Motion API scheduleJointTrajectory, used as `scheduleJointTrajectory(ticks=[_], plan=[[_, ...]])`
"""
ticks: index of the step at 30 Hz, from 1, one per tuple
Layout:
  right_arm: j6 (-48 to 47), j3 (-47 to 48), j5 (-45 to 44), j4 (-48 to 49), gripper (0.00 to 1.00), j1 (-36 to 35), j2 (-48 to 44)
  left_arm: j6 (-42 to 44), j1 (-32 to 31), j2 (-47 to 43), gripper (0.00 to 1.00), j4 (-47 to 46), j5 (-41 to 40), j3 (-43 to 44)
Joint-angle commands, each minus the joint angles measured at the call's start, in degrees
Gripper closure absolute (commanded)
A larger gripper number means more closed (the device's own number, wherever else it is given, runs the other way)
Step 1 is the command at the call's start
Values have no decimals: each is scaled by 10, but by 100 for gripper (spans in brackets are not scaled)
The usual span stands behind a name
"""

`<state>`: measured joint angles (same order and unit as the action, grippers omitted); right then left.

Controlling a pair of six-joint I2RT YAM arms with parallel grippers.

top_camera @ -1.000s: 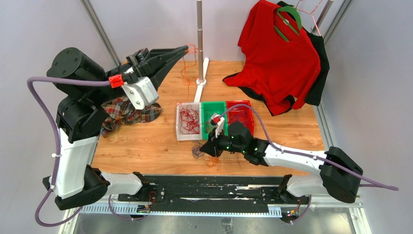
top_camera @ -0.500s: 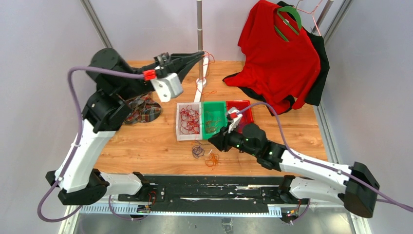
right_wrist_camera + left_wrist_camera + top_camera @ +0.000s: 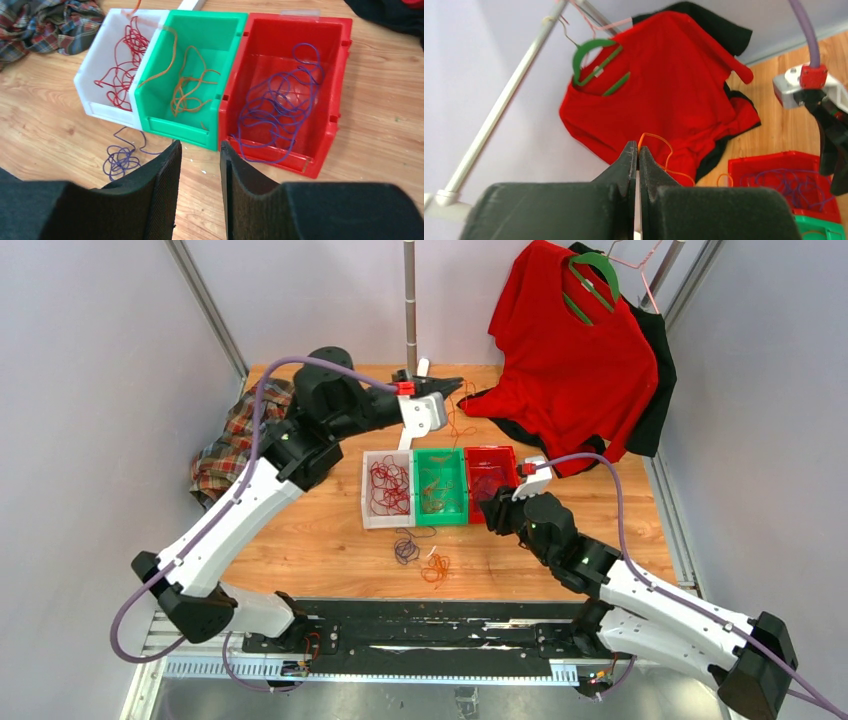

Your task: Untangle the cables

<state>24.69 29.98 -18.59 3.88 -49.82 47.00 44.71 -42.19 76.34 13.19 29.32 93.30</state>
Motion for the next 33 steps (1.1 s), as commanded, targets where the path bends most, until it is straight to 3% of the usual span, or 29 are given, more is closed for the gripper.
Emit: scheduleJointTrajectory(ticks=[1,16,21,26,33], plan=[[-3,-10,-57,-39,66,11,-15,13,-4,21,99,-55,-27,-37],[-29,-16,-82,-58,65,19,-44,84,17,60,100,-83,-113,-200],[-29,-5,-75,-65,65,23,-31,90,18,71,100,-45,-120,-204],[-31,6,-75,-68,65,24,-24,91,17,89,100,77,-78,-172],[-27,16,-51,-76,65,26,-10,73,16,96,100,64,-53,-167]])
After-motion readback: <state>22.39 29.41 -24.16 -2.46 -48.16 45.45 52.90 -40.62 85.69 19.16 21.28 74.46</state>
